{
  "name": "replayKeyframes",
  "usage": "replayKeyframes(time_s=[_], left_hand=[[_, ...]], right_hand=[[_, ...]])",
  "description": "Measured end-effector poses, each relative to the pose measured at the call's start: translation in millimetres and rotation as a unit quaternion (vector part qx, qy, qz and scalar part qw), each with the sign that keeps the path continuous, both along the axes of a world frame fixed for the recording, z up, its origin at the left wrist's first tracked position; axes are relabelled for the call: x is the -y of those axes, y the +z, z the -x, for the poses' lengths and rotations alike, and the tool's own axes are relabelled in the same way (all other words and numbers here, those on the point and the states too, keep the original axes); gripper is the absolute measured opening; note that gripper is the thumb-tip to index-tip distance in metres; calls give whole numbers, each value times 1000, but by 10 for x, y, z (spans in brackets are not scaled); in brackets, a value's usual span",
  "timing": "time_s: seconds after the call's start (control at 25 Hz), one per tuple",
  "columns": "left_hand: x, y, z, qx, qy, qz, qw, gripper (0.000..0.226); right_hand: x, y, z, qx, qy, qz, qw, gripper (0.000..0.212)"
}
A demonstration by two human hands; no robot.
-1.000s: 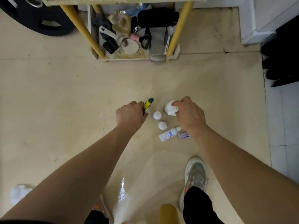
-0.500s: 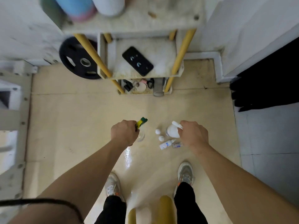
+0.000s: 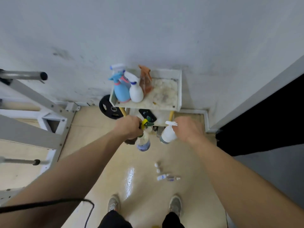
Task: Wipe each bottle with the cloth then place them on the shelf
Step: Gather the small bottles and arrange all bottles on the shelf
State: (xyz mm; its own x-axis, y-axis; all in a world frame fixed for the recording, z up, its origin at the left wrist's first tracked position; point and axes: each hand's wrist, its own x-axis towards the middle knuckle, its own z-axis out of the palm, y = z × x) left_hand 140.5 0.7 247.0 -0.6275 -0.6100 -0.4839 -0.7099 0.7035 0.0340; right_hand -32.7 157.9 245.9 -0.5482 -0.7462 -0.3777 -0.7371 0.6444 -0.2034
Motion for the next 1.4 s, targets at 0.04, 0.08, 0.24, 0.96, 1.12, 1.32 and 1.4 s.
replayKeyframes(time_s=[0.04,0.08,0.24,0.96,1.12,1.32,1.4], left_hand=[[54,233,98,-12,0,13,1000,18],[113,423,194,-24,2,23,999,19],[394,839,599,-62,-10,46,997,21],[1725,57,1318,-90,-170,113,975,12],[1784,-67,1374,-107,-157,113,975,10],[1782,-118,1361,-120,-114,104,981,10],[1749,-91,1328,-122,-101,94,983,10]], right_hand=[[64,210,105,-3,7,17,1000,14],[128,398,200,-6,9,32,999,13],[470,902,596,-2,-39,77,996,12],[2598,320,1165,30,-122,71,989,11],[2696,208,1126,54,-136,103,984,16],[2659,256,1083,106,-151,127,975,22],[2572,281,1038,117,-150,119,975,34]])
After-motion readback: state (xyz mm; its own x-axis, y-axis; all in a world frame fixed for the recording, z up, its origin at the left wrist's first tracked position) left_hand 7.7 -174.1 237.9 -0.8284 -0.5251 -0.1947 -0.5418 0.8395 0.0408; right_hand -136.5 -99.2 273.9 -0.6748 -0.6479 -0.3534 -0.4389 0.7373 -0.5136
